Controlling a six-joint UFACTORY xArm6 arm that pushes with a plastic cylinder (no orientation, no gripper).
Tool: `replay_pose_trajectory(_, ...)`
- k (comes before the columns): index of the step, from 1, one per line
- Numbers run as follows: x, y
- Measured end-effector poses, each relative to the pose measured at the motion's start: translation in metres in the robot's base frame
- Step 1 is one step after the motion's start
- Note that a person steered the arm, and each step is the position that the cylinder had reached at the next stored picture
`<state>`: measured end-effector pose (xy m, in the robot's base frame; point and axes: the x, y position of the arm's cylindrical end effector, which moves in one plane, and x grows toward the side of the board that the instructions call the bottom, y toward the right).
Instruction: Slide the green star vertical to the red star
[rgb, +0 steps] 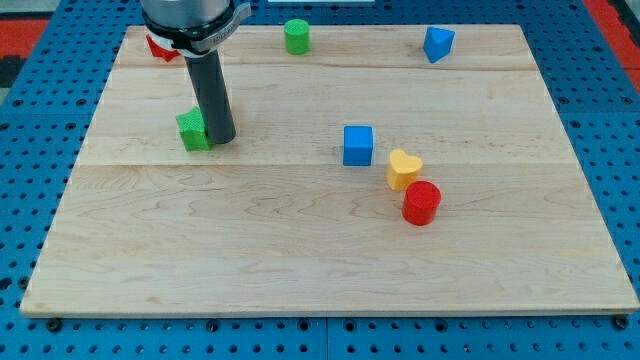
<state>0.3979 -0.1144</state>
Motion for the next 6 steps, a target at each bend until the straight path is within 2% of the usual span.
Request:
replay_pose_trajectory(1, -0.027, 0.006)
replay_pose_trajectory(3, -0.002, -0.103)
replay_pose_trajectory(6, -0.014, -0.101)
